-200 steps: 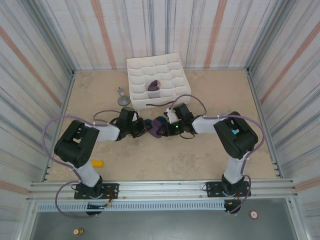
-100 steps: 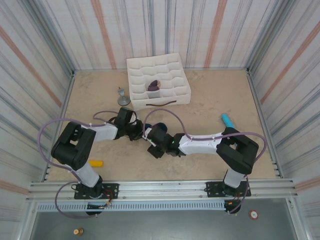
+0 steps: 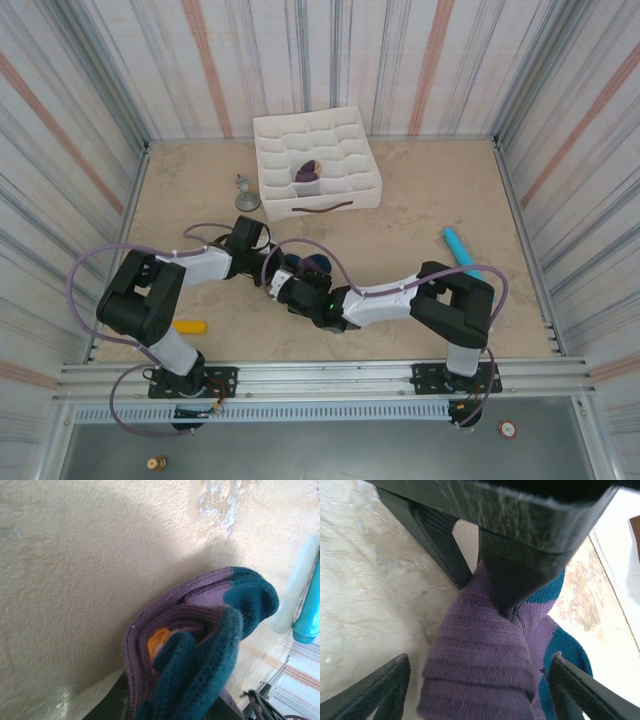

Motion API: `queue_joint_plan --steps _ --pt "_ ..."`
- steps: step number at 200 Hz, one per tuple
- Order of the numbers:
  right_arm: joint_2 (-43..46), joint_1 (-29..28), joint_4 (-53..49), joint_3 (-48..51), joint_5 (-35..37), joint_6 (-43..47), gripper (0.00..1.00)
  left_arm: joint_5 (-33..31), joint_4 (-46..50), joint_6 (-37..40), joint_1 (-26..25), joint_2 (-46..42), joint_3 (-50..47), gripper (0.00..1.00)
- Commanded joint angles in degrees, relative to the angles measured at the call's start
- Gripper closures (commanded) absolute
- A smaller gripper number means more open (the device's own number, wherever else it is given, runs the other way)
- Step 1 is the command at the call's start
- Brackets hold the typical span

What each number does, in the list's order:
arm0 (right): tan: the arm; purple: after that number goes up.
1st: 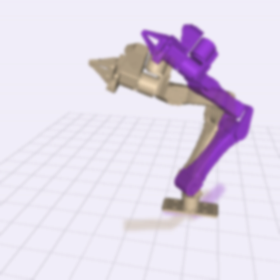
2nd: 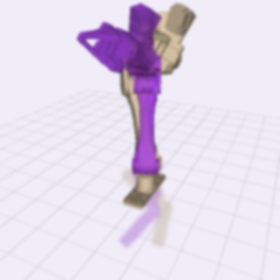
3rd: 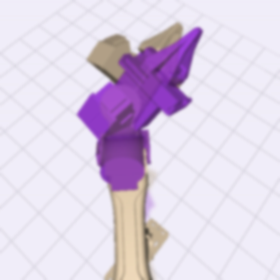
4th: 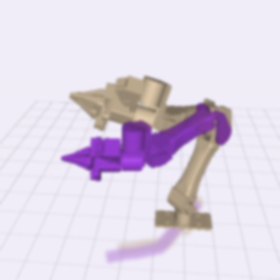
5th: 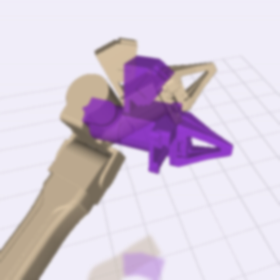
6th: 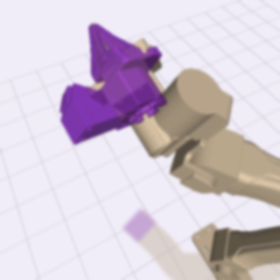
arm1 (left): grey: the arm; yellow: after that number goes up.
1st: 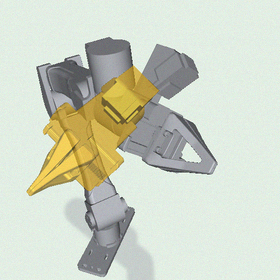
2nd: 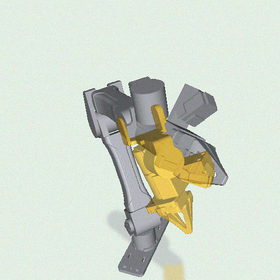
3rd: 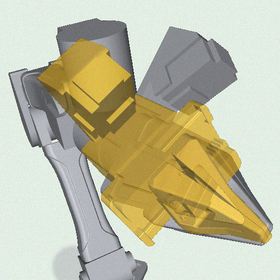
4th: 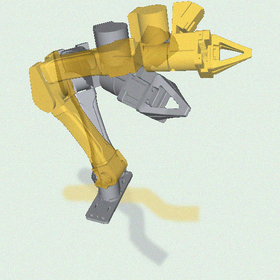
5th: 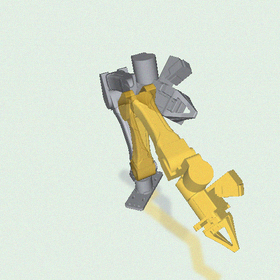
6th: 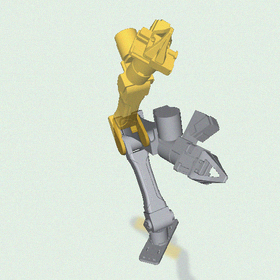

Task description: Roll the socks

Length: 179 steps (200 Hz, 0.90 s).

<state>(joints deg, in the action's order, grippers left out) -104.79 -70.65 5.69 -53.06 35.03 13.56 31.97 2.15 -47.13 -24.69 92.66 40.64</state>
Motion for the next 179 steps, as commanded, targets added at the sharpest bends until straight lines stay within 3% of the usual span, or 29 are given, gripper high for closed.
queue_joint_plan --steps 1,30,51,90,125,179 --pt "-3.2 -0.1 3.9 0.7 3.1 3.4 0.32 -1.7 7.1 1.6 0.3 0.0 -1.8 0.92" --pt "-6.0 1.1 4.8 1.1 2.1 1.7 0.46 -1.8 7.1 1.8 0.4 -0.2 -2.3 0.89" --pt "-6.7 2.1 5.0 2.3 0.4 -0.9 0.64 -1.9 6.5 1.7 0.4 -0.9 -2.9 0.83" --pt "-7.7 4.0 4.5 4.2 -3.3 -4.5 1.00 -2.4 6.4 1.9 0.9 -1.9 -3.6 0.56" --pt "-8.5 4.1 3.8 4.7 -4.5 -5.9 1.00 -2.3 5.8 1.2 1.6 -2.7 -4.1 0.36" --pt "-8.5 5.3 3.3 4.7 -7.8 -7.2 1.00 -1.9 -0.4 -2.1 3.9 -6.6 -7.5 0.27"
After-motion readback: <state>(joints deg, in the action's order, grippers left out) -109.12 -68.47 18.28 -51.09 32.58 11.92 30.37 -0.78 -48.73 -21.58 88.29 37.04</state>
